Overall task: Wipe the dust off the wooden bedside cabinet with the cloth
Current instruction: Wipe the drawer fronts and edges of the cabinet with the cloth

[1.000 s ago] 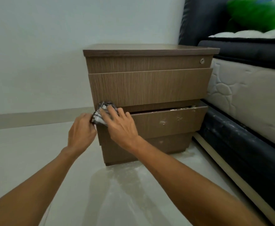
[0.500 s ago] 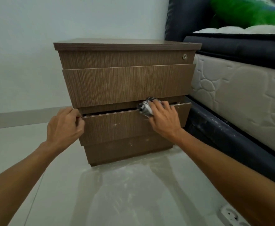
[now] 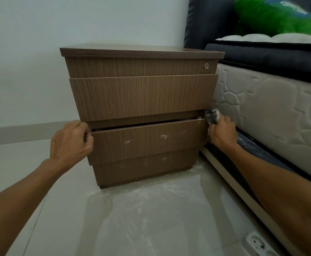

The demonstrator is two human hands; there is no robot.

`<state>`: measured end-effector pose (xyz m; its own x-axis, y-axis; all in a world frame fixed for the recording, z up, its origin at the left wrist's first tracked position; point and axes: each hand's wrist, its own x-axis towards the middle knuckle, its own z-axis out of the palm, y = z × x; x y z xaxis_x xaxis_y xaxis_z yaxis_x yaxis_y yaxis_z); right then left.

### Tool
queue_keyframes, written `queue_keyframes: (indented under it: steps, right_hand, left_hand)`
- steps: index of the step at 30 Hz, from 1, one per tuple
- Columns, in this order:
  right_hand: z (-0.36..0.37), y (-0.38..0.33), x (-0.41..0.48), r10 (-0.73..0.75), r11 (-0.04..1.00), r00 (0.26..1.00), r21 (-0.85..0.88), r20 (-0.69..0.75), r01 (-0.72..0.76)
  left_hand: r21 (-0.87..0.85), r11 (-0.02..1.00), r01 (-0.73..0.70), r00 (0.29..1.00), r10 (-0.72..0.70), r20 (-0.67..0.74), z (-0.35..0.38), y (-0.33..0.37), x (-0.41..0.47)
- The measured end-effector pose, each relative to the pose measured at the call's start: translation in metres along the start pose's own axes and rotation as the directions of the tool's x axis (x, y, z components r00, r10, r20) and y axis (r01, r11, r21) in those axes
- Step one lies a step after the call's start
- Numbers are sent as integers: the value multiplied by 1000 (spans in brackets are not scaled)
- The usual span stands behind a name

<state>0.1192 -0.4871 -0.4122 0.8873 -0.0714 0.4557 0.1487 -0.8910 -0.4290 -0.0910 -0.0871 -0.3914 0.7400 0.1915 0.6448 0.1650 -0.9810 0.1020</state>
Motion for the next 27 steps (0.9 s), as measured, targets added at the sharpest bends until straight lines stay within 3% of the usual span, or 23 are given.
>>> queue_keyframes:
  steps: [3,8,15,20,24,27]
  right_hand:
    - [6,11,-15,238,963,971,130,10,-237]
    - [13,-1,-49,250,924,962,324,-111,-203]
    - [21,-78,-82,-129,848,948,463,-290,257]
    - [38,-128,-102,-328,789,902,444,-279,424]
    - [56,-154,-115,-494,738,822,362,-284,569]
    - [70,-174,-121,-628,653,710,282,-318,703]
  left_hand:
    - [-60,998,10,1000,-11,-12,0,-1,-4]
    - [-133,990,42,998,-47,-35,9,-10,-10]
    - [-249,937,246,964,-263,-36,18,-12,-5]
    - [-293,880,375,918,-396,-15,21,-10,2]
    - [-299,868,396,908,-418,-9,24,-12,6]
    - [-293,870,395,911,-412,4,26,-15,6]
